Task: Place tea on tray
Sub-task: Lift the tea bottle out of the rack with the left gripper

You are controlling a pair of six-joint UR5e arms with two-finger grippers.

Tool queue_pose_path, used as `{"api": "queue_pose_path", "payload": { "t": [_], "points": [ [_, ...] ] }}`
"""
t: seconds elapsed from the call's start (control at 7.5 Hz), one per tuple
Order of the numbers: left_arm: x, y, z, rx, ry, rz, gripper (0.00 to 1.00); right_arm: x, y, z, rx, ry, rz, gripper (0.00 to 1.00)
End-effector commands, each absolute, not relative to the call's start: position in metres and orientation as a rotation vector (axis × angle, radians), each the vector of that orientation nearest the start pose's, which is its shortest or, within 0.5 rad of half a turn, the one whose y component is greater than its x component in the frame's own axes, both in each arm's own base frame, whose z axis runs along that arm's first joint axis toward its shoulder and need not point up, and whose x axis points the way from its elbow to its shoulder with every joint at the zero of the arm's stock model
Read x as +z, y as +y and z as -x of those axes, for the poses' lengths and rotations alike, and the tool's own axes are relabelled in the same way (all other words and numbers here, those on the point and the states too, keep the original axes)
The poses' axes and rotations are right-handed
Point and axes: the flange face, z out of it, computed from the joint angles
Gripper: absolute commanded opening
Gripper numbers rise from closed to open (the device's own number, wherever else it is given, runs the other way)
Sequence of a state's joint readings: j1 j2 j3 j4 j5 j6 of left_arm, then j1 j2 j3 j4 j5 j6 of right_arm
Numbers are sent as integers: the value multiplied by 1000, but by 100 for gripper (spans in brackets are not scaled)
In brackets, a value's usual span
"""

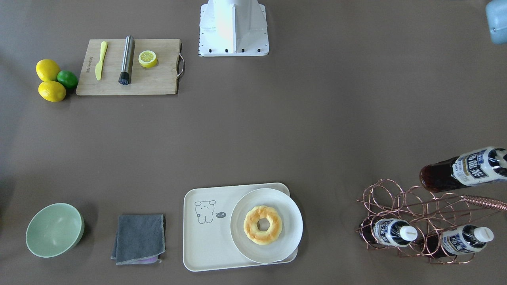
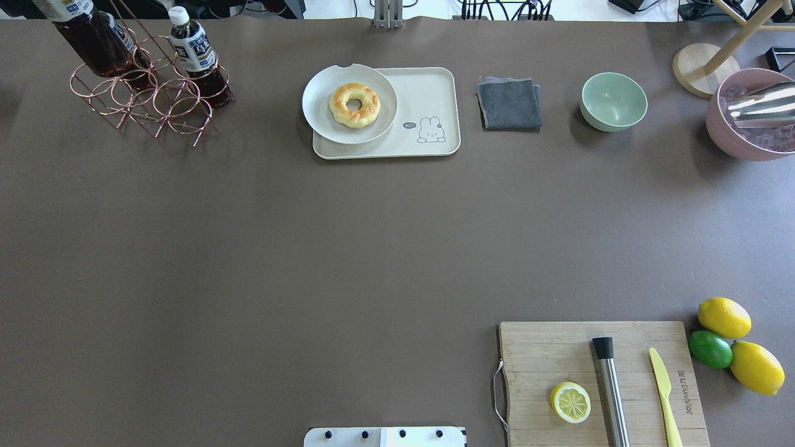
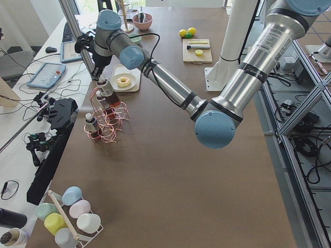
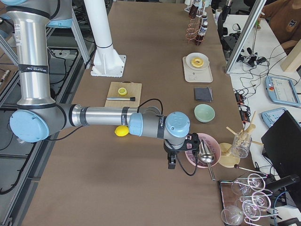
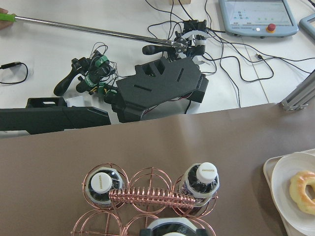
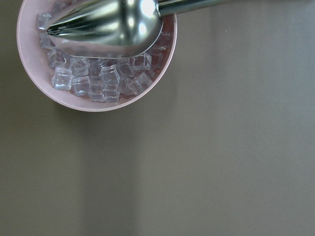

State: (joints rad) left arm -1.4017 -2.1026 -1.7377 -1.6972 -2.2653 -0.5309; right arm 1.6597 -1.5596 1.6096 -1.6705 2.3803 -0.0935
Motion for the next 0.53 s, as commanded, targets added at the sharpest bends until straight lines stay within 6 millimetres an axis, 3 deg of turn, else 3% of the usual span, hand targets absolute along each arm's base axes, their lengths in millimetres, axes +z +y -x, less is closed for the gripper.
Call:
{"api": "queue_pose_path", "payload": {
  "t": [0.0, 0.13, 0.27, 0.4],
  "points": [
    [197, -571, -35, -67, 893, -504, 0, 642, -484, -105, 18, -812, -26, 100],
    [180, -542, -49, -103, 943, -496, 0, 644, -483, -104, 18, -813, -22, 100],
    [166, -517, -78, -115, 978, -482, 0, 645, -481, -104, 20, -816, -18, 100],
    [158, -500, -127, -158, 962, -476, 0, 645, -481, -104, 20, -816, -18, 100]
  ]
}}
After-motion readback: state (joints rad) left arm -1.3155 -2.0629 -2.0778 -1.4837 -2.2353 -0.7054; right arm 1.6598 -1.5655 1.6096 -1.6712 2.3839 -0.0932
